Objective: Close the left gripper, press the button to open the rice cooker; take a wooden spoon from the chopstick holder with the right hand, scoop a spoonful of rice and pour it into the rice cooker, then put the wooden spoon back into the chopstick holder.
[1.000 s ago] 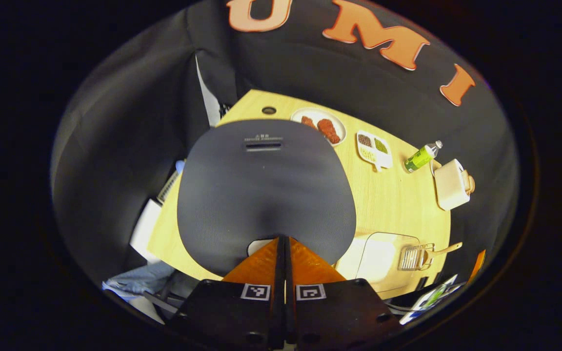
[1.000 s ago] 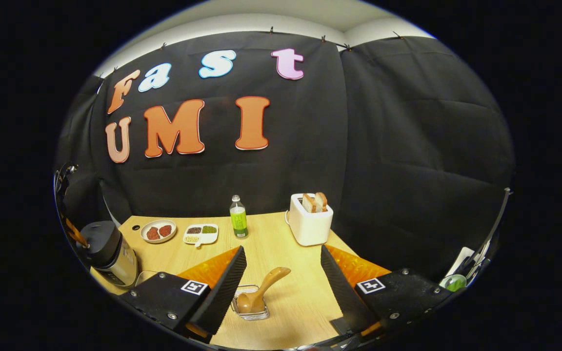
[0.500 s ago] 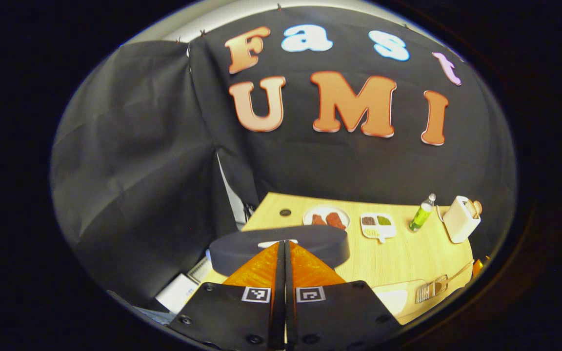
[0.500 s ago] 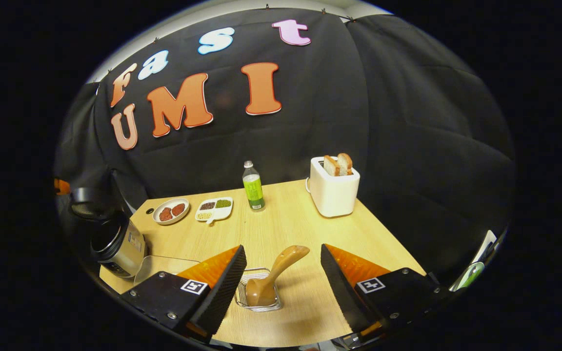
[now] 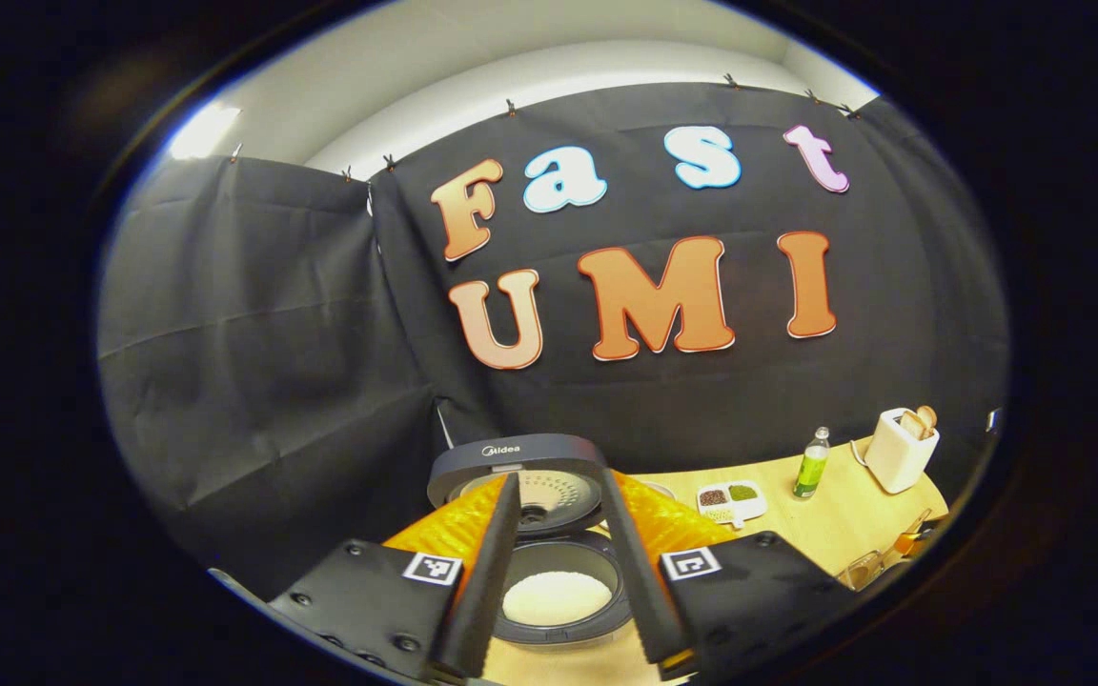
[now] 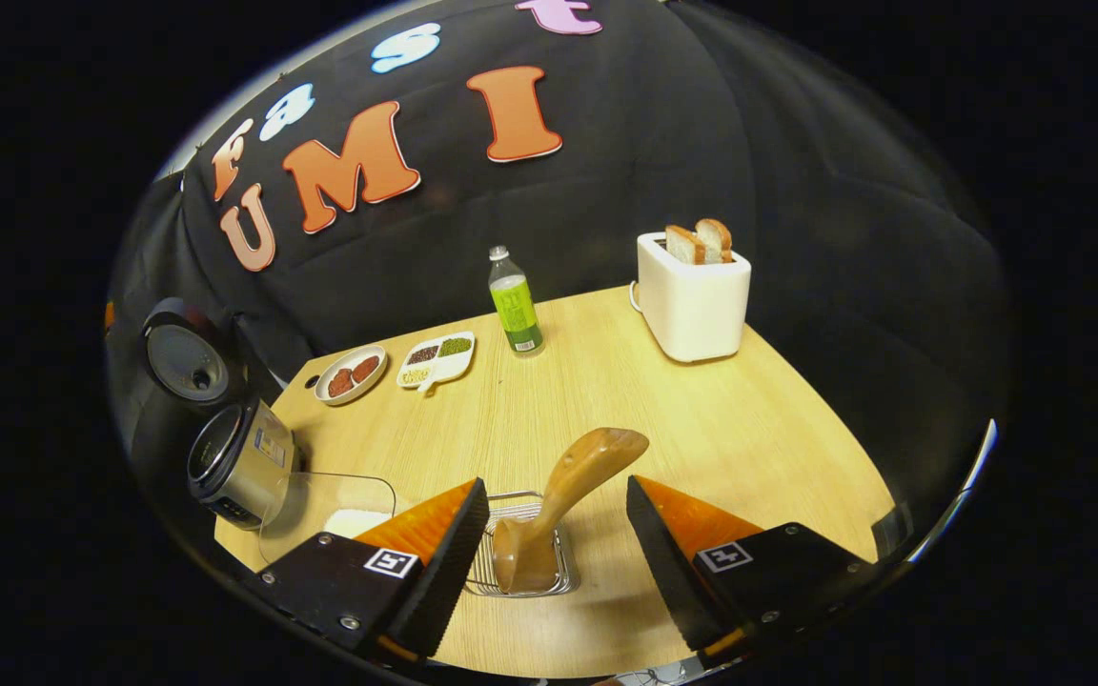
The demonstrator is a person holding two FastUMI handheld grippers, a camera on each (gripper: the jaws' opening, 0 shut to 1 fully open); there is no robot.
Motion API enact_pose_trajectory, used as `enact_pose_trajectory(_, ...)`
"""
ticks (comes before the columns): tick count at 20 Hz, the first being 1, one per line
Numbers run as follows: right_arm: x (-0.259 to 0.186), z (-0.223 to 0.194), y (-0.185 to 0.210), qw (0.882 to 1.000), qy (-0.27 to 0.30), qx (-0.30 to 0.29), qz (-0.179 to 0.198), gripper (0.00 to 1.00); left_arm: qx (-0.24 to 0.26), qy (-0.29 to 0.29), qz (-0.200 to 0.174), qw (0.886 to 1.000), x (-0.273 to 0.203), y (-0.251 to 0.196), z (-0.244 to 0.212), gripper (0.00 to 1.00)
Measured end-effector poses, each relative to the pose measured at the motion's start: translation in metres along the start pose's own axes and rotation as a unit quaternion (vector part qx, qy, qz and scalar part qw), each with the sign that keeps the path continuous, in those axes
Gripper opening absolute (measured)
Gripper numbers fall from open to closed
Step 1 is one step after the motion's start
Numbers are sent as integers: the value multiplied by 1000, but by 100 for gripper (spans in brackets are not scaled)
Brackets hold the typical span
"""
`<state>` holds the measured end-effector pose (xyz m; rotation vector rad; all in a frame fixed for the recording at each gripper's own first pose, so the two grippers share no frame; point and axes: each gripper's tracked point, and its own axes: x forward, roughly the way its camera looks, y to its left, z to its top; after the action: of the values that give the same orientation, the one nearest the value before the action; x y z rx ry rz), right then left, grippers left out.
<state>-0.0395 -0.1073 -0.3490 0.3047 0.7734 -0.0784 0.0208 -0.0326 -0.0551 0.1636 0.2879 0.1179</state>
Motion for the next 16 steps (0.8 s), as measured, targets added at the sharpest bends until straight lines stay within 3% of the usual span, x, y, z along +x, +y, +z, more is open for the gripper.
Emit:
enact_pose_trajectory(8, 43, -20, 6, 997, 34, 59, 38, 64, 27, -23, 40, 999, -38, -14, 10, 74)
enact_pose_trajectory(9, 45, -21, 7, 997, 33, 58, 42, 51, 28, -22, 46, 998, -42, -15, 10, 77)
enact_pose_trajectory(10, 48, -22, 7, 997, 33, 57, 44, 53, 28, -17, 49, 998, -44, -16, 7, 80)
enact_pose_trajectory(11, 51, -23, 7, 997, 32, 55, 41, 45, 28, -14, 52, 998, -47, -17, 6, 80)
enact_pose_trajectory(12, 53, -22, 7, 997, 28, 57, 40, 40, 27, -12, 56, 998, -49, -18, 6, 97)
enact_pose_trajectory(13, 51, -21, 9, 997, 26, 62, 41, 32, 27, -12, 57, 998, -51, -18, 7, 88)
enact_pose_trajectory(14, 52, -20, 8, 997, 24, 67, 37, 27, 27, -14, 59, 998, -53, -19, 7, 97)
enact_pose_trajectory(15, 52, -19, 9, 996, 20, 75, 38, 22, 28, -16, 58, 998, -54, -20, 8, 88)
enact_pose_trajectory(16, 51, -17, 8, 996, 14, 82, 32, 19, 28, -20, 57, 998, -55, -21, 9, 89)
